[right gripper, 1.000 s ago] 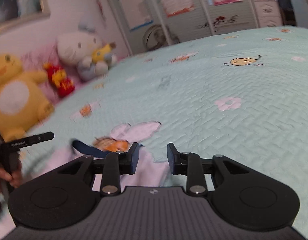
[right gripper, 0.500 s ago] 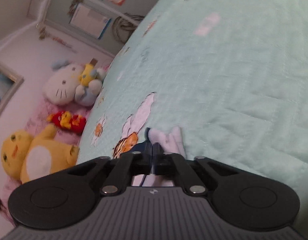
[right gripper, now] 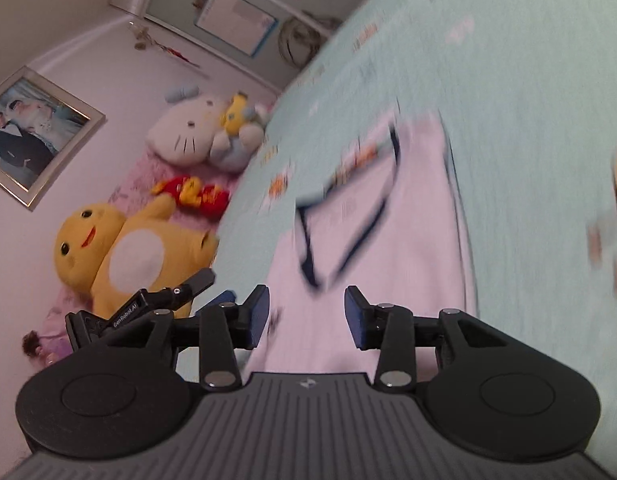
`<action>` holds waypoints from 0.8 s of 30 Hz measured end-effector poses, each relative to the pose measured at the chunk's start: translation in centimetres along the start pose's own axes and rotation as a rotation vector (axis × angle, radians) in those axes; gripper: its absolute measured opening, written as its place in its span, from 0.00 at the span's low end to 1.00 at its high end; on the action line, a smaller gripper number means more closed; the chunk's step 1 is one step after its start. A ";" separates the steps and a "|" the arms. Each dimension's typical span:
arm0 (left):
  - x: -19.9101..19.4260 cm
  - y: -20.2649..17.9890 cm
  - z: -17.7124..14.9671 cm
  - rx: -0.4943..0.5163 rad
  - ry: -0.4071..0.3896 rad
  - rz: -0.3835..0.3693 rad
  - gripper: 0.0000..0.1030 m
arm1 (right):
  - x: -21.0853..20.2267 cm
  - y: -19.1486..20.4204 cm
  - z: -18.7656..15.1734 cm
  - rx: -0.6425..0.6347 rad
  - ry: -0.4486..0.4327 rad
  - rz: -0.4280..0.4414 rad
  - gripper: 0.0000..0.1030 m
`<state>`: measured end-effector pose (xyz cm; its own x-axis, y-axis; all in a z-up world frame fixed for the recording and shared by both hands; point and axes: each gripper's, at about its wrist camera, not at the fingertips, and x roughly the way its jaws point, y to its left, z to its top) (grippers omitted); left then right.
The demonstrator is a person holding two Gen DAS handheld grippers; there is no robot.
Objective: Fold clothes
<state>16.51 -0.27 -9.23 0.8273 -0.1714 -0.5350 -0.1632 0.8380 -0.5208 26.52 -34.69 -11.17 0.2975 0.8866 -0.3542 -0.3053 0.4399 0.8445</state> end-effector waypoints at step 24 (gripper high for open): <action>-7.1 -3.6 -6.1 0.001 0.049 0.117 0.75 | -5.5 3.6 -6.4 0.075 0.013 0.030 0.46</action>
<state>7.92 -5.21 -7.61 0.7753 -0.0978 -0.6239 -0.2561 0.8544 -0.4522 18.00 -37.05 -8.74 0.2768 0.9014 -0.3331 -0.2451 0.4014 0.8825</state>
